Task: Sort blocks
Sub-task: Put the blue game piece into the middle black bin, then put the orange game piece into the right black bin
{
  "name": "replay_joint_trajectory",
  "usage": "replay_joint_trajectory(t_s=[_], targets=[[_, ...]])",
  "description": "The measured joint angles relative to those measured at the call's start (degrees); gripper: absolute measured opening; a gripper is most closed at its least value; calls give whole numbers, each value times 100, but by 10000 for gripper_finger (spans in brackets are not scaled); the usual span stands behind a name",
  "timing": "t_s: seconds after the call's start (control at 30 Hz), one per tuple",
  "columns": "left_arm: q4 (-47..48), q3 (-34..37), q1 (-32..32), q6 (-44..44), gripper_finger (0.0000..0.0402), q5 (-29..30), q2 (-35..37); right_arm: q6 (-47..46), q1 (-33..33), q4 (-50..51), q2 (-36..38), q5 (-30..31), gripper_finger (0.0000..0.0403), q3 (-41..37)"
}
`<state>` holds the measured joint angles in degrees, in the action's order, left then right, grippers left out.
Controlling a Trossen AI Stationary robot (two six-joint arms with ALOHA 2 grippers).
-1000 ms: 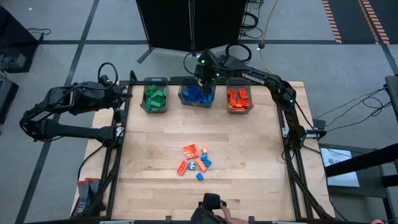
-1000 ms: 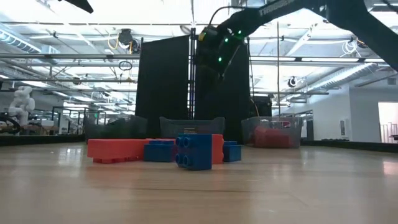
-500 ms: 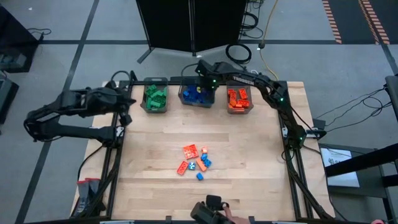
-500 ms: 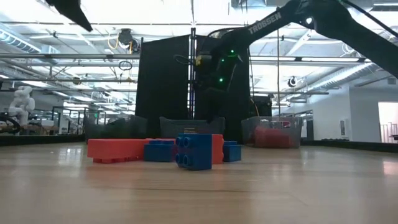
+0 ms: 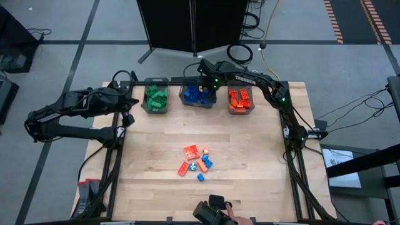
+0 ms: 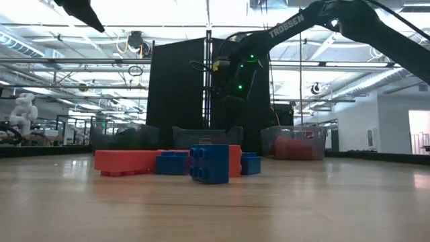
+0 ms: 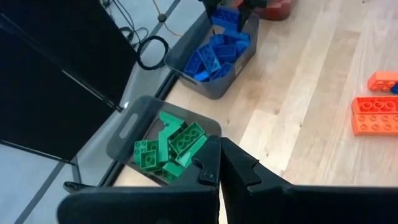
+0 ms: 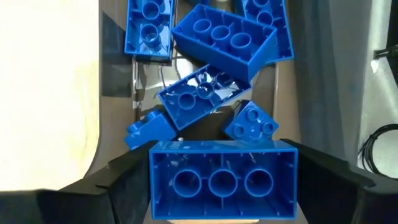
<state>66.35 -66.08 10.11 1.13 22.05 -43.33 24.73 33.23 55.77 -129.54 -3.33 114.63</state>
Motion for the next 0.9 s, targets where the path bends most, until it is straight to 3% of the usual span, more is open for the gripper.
replay_joint_trajectory(t_s=[0.67, 0.8, 0.9], targets=[[11, 0, 0, -2, 0, -99, 2, -127, -27, 569, 122, 7, 357, 4], [11, 0, 0, -4, 0, -99, 2, -252, -183, 793, 580, -515, 357, 248], [11, -2, -2, -3, 0, -97, 2, -693, -410, 837, 1032, -1448, 357, 387]])
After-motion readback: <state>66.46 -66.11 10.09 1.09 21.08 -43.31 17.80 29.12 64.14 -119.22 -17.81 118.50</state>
